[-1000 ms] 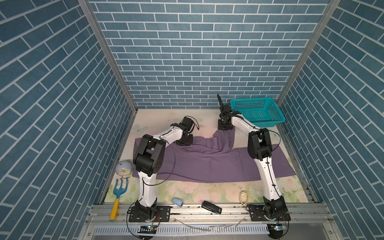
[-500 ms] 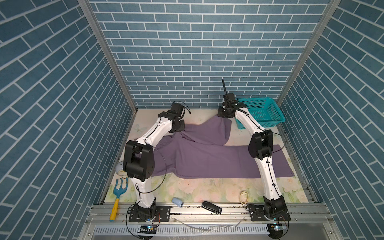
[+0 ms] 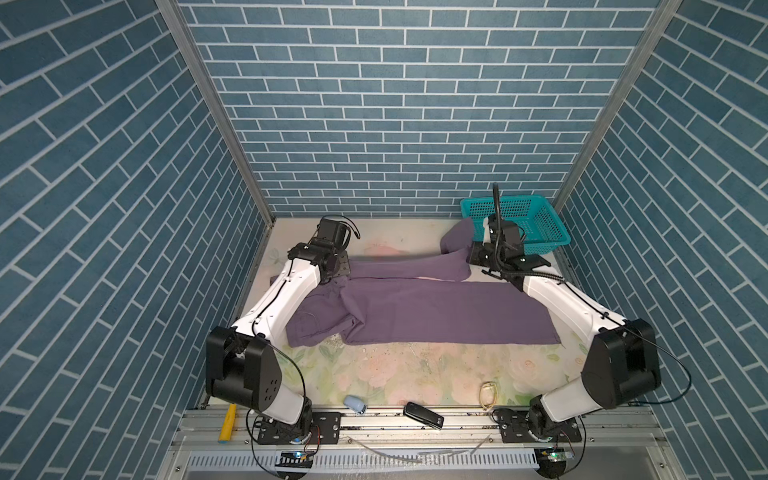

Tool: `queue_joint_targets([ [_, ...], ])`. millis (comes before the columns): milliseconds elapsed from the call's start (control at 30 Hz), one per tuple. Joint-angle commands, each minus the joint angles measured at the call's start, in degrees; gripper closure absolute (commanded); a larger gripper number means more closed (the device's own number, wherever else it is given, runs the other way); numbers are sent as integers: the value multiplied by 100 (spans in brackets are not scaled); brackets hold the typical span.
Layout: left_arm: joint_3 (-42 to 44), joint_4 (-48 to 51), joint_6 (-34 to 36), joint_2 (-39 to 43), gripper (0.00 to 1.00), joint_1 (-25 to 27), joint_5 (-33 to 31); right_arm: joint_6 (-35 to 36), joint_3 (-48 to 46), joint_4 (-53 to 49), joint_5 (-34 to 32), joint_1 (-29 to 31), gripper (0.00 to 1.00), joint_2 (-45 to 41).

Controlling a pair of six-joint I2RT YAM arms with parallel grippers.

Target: Fold and stack the trousers

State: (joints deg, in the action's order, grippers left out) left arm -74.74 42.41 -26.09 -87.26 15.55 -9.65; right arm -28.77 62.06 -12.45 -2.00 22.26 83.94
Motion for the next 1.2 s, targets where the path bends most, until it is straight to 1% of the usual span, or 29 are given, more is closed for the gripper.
queue_joint_targets([
  [0,238,118,-267,7,100,-43,135,-486,-1135,190,-584,-24,100,-671],
  [100,657,114,-415,89,100,-43,358,-782,-2014,38,-887,-45,100,-1218],
  [267,2106,-540,-643,424,100,-35,1218,-1538,-3031,-550,-1445,-175,100,-1908],
  [333,2683,-806,-720,456,100,-2,1526,-1704,-3258,-622,-1503,-313,100,-2140],
  [400,3074,-939,-821,471,100,65,1637,-1780,-3334,-619,-1544,-417,100,-2309],
  [467,3337,-1039,-890,499,100,123,1693,-1704,-3193,-536,-1523,-463,100,-2287],
  [533,3430,-1069,-879,504,100,124,1678,-1453,-2805,-463,-1274,-468,90,-1944],
  [633,3308,-957,-805,440,100,124,1598,-973,-1891,-556,-587,-455,63,-995],
  [667,3253,-935,-785,430,100,123,1620,-859,-1603,-582,-370,-459,56,-671],
  [700,3225,-922,-776,447,100,124,1638,-796,-1401,-558,-202,-457,52,-450],
  [733,3201,-927,-767,476,93,124,1665,-749,-1218,-486,-48,-457,49,-200],
  [767,3193,-920,-762,529,83,124,1684,-750,-1074,-373,77,-460,47,-9],
  [867,3237,-937,-739,768,55,124,1699,-777,-781,21,363,-452,46,423],
  [900,3247,-939,-725,835,48,124,1694,-787,-695,90,435,-453,46,554],
  [933,3251,-934,-674,884,44,124,1674,-793,-585,127,529,-451,46,725],
  [1000,3222,-860,-606,892,43,124,1619,-770,-361,130,665,-451,50,1057],
  [1033,3190,-816,-587,854,43,124,1598,-770,-254,119,844,-451,51,1216],
  [1167,3185,-877,-617,668,43,117,1773,-852,-72,307,1105,-450,53,1662],
])
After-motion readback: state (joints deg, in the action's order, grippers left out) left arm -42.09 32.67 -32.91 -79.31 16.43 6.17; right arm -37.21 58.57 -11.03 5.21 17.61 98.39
